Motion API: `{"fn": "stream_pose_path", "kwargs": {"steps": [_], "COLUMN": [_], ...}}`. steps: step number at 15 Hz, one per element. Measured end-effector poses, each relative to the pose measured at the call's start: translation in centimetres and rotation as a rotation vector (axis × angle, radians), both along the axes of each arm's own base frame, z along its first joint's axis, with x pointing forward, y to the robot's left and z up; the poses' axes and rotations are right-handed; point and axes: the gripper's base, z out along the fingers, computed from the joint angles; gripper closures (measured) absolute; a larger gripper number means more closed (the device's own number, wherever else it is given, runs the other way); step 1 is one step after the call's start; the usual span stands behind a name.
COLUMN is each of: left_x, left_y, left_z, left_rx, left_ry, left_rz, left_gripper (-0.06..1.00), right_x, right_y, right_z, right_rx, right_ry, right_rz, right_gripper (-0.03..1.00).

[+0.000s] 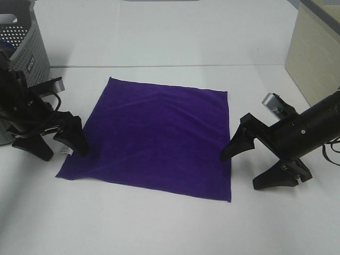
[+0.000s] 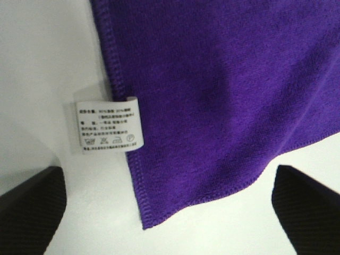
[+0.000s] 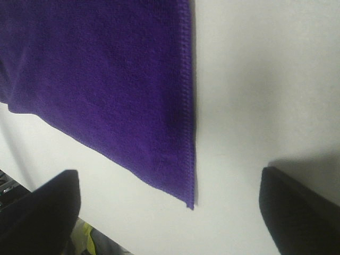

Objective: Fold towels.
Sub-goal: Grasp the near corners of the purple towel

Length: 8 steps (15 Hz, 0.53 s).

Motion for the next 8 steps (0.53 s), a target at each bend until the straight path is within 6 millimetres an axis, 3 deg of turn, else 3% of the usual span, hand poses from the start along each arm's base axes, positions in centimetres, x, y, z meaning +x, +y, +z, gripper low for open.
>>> {"fn": "stream_pose_path", "kwargs": {"steps": [5,8], "left_x": [0.1,-0.3], "left_y": [-0.6,-2.9], "left_z": [-0.7,-0.8], "left_rx": [-0.041,-0.037], "left_ry": [0.041,0.06], "left_rz": [0.017,-0.005], "left_gripper": [-0.04,-0.01], "right_x": [0.0,-0.3], "right_y": [0.4,3.3], "right_z": [-0.3,-1.0], "right_rx": [0.0,0.011], "right_ry": [0.014,0.055], "right_rz": [0.007,0.062], "right_gripper": [0.11,0.17]}}
